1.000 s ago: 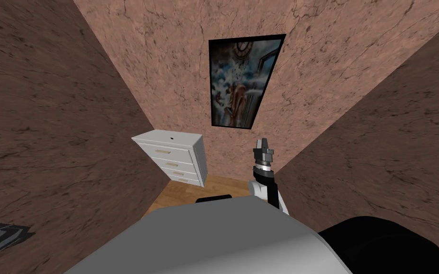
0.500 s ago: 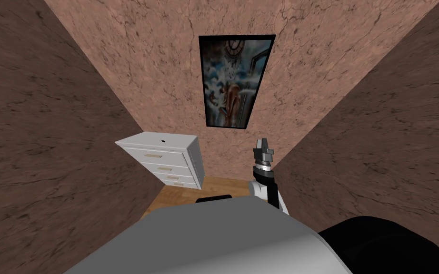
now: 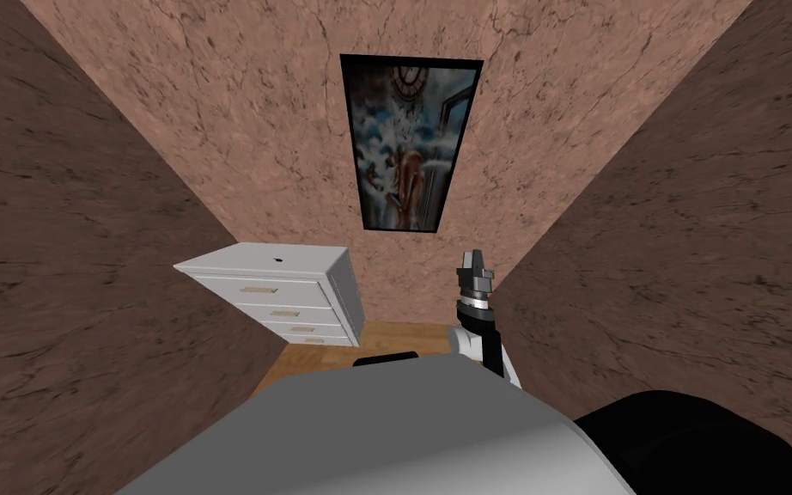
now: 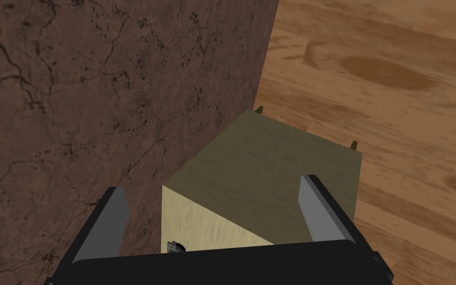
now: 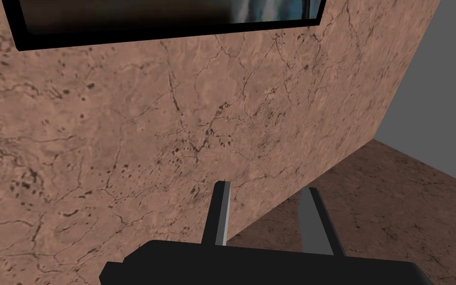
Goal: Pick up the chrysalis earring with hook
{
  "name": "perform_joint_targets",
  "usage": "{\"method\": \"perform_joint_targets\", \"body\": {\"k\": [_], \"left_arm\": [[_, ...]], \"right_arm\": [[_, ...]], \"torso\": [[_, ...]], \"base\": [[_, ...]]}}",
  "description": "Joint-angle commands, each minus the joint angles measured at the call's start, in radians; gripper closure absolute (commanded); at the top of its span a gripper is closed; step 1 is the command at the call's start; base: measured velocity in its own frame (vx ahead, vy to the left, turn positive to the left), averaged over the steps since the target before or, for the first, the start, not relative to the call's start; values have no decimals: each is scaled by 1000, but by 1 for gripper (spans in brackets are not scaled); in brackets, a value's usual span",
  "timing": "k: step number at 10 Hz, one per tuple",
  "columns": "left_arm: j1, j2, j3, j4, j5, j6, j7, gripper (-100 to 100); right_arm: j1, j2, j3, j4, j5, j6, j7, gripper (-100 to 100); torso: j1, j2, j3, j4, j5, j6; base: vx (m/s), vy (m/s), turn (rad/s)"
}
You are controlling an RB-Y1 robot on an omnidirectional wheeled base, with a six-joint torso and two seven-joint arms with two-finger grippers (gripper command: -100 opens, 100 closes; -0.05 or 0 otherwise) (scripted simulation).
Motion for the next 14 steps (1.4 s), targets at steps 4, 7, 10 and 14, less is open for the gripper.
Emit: {"method": "perform_joint_targets", "body": {"k": [4,7,10,14], "left_arm": [[-20,49,20,86,30,102,27,-100],[-35,127,68,177,82,194,63,-100],[-42,163,90,252,106,277,77,-100],[-58,228,129,348,149,384,98,-100]], "right_arm": [[0,0,0,0,0,0,0,0],[0,0,0,0,0,0,0,0],[0,0,0,0,0,0,0,0],[0,0,0,0,0,0,0,0]], "torso": [[0,-1,-1,0,0,0],[-1,-1,-1,0,0,0],[1,1,0,0,1,-1],[0,-2,-1,0,0,-1]], "base": [[46,-23,-96],[66,-36,-231],[52,-9,-105],[79,-15,-199]]}}
